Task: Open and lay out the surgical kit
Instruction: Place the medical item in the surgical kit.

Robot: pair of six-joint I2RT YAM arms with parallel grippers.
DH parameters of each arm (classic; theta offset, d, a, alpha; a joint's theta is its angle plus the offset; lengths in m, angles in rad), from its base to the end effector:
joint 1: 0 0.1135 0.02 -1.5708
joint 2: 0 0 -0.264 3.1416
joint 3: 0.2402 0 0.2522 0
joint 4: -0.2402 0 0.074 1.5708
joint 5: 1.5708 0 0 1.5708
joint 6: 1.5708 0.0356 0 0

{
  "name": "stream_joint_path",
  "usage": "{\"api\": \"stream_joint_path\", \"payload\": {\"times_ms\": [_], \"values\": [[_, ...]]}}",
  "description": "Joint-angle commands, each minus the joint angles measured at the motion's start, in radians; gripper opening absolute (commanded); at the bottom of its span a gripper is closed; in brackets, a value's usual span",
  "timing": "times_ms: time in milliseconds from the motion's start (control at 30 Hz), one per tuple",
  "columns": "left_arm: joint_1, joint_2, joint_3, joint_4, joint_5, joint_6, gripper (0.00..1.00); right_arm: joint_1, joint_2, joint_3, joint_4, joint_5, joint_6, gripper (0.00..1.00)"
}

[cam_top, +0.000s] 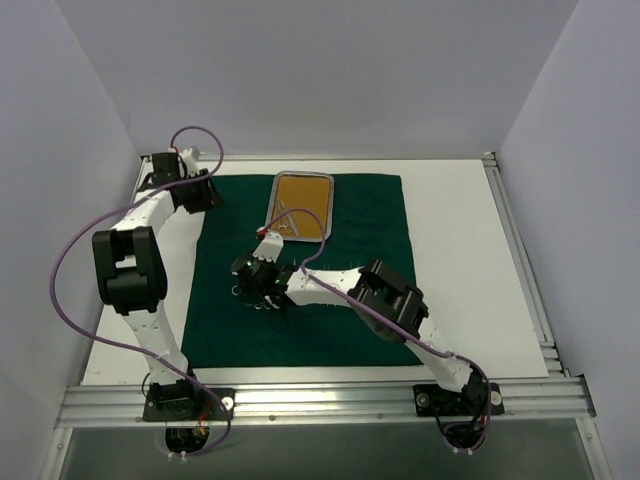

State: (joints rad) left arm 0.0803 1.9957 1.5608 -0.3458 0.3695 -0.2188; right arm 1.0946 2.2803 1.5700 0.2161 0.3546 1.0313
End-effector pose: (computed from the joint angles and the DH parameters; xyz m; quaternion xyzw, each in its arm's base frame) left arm 0.4520 0.0235 0.2298 -0.0653 0.9077 -0.1953 0.3657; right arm 0.2454 0.4488 0.1486 0.0636 0.8476 0.3673 0.3777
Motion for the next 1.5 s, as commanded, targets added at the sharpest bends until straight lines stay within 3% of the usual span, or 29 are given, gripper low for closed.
{"api": "stream_joint_path", "payload": {"times_ms": [0, 333, 900, 967, 1033, 1467], "values": [[-0.007, -0.029, -0.038, 0.036, 0.023, 0.015, 0.51, 0.01, -0.002, 0.076, -0.047, 0.02, 0.033, 0.0], [0.012, -0.021, -0.074, 0.08, 0.074, -0.047, 0.5, 0.044, 0.021, 0.13, -0.204, 0.012, 0.095, 0.0], [0.01, -0.025, -0.073, 0.097, 0.089, -0.067, 0.51, 0.057, 0.031, 0.124, -0.302, 0.029, 0.168, 0.0], [0.012, -0.02, -0.07, 0.099, 0.095, -0.071, 0.51, 0.057, 0.041, 0.134, -0.305, 0.021, 0.158, 0.05], [0.01, -0.017, -0.067, 0.094, 0.097, -0.073, 0.5, 0.056, 0.051, 0.15, -0.319, 0.006, 0.154, 0.18], [0.012, -0.008, -0.054, 0.096, 0.101, -0.076, 0.51, 0.051, -0.024, 0.14, -0.281, 0.044, 0.101, 0.21]]}}
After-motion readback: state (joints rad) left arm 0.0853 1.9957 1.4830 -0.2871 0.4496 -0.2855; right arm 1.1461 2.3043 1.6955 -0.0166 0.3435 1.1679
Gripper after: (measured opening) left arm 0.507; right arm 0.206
